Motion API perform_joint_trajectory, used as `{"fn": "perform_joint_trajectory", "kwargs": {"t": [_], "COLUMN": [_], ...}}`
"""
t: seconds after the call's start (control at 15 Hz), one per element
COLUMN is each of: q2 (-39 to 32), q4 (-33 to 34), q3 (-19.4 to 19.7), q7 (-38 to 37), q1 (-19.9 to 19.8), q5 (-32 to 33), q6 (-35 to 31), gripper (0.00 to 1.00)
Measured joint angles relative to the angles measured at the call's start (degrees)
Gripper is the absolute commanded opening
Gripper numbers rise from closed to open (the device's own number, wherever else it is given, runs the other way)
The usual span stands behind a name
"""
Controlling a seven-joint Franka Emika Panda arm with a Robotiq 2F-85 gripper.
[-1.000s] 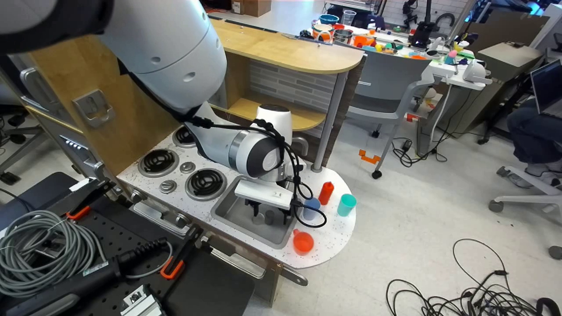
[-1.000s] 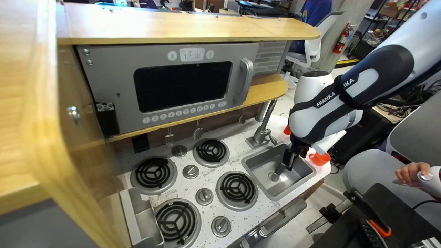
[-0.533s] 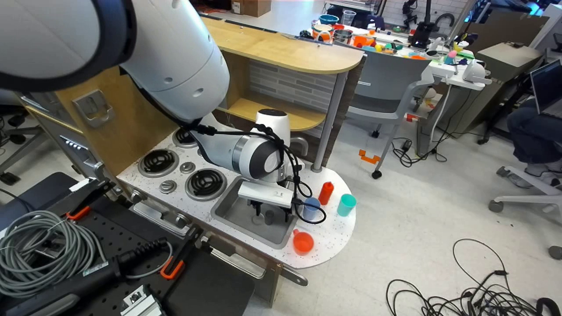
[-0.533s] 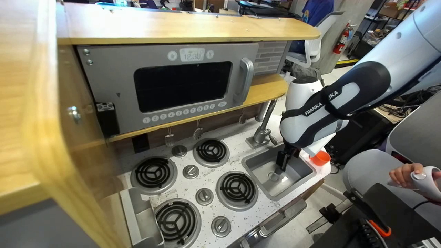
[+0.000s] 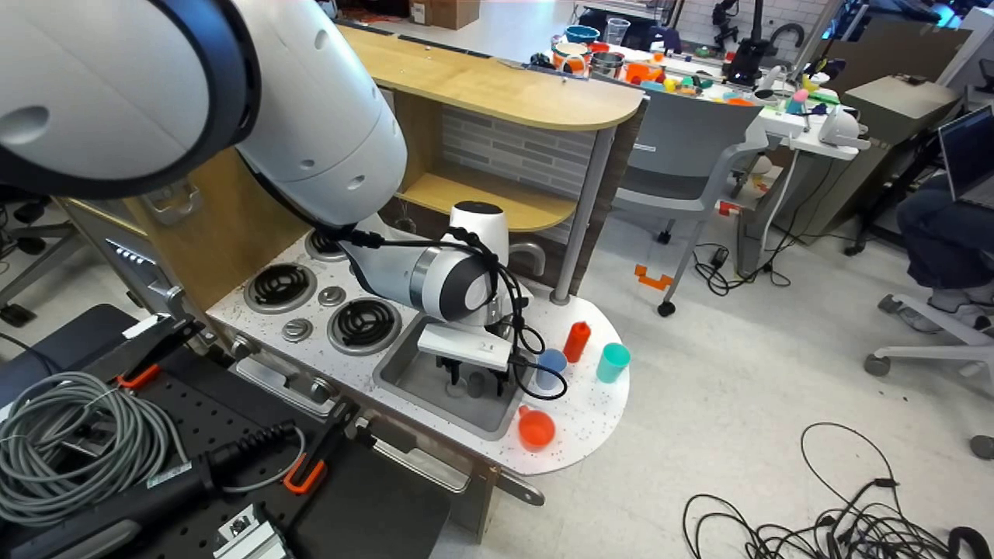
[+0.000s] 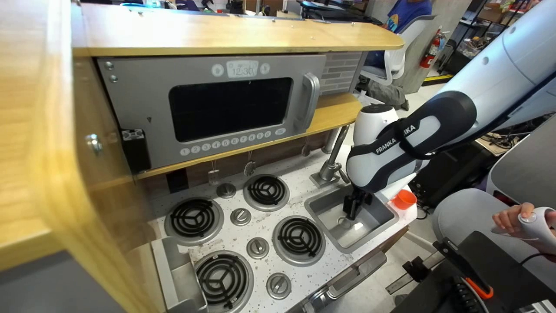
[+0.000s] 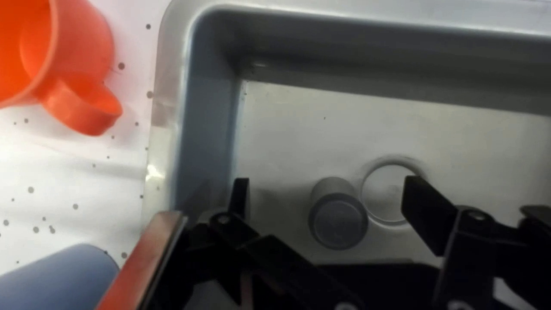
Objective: Remove the grey thing from the sink and put it in the red cup
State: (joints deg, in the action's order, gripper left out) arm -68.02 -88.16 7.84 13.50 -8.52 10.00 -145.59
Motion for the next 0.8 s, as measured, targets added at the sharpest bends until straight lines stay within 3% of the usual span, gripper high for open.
{"fn": "perform_joint_trajectory", "kwargs": {"t": [0.47, 0.8], "q2": [-0.10, -0.09], "q4": [2.51, 2.93], "q3": [0.01, 0.37], "q7": [-1.37, -3.24], "q1": [0.08, -0.13], "q5": [0.00, -0.13], "q6": [0.01, 0.70], "gripper": [0.08, 0.07]}}
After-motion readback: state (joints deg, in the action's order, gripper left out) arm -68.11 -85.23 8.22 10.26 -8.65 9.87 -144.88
